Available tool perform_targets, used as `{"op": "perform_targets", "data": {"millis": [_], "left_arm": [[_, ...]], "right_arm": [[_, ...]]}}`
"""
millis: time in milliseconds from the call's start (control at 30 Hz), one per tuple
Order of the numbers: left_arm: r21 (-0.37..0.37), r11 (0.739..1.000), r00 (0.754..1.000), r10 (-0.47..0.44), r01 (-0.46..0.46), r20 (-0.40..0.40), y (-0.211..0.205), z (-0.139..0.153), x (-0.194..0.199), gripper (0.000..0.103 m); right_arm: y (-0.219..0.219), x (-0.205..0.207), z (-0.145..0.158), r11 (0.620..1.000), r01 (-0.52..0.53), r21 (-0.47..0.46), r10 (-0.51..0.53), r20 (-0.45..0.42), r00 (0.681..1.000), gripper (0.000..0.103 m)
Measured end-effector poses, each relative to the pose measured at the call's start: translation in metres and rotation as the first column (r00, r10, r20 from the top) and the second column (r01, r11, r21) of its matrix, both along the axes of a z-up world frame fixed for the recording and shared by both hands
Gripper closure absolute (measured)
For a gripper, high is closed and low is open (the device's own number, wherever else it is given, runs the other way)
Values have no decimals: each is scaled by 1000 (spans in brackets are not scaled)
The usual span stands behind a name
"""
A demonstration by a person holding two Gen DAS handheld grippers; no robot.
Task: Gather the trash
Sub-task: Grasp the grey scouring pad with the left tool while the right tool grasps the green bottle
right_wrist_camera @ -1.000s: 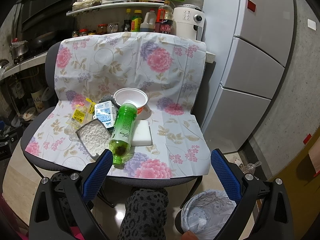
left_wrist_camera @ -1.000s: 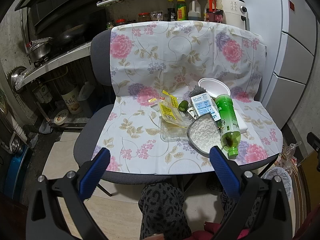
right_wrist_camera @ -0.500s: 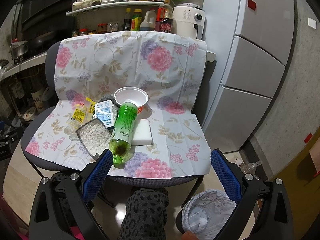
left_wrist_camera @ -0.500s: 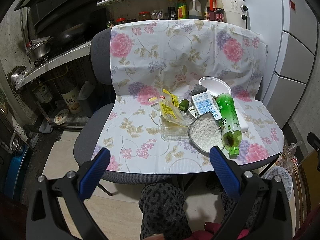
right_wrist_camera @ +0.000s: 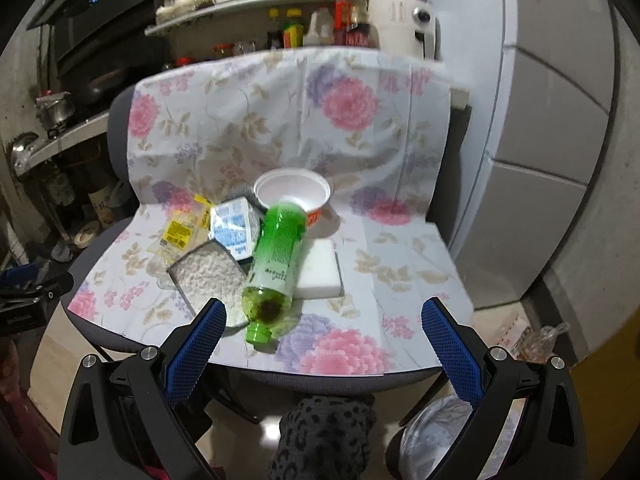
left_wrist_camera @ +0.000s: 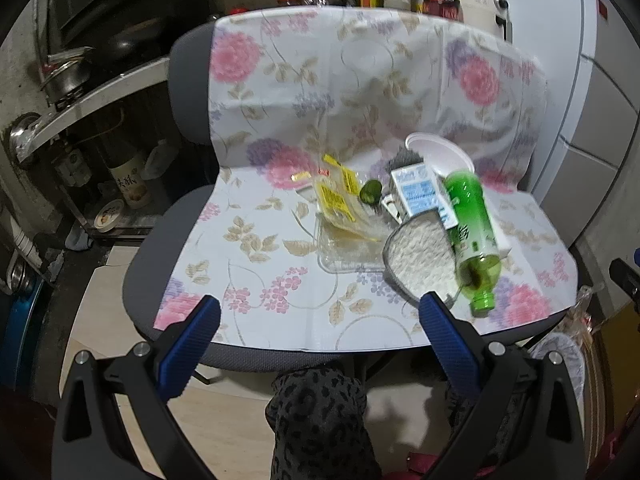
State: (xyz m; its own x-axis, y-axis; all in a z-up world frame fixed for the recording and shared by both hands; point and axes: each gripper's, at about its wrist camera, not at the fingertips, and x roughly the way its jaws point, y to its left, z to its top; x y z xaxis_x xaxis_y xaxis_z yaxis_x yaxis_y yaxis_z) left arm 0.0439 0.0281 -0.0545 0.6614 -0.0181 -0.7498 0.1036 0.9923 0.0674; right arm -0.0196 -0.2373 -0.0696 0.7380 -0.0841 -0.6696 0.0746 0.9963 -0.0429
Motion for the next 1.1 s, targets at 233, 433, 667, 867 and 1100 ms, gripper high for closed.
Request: {"op": "perform_targets", "data": {"millis": [233,433,667,867,1100], "left_arm": [[31,999,998,-20,22,-66,-14,-47,27,7],[-68,995,992,-81,74,-101,-23,-80,43,7],[-142,969,966,-220,201,-135,-58,-110,61,15],[-188,965,965,-211,181,-157,-70,-130,87,29],[-235,951,956,-244,203,-162,-82,-139,108,78]], "right_arm": [[1,24,-27,1000,-7,-20,6,-41,999,6],[-6,39,-48,1000,2,-19,-4,-64,998,6],[-13,50,-61,997,16,-73,-19,-44,999,6],[-29,60,-74,1000,17,-19,-18,-51,999,9],[-35,67,-81,1000,10,-11,-10,-66,998,11]]}}
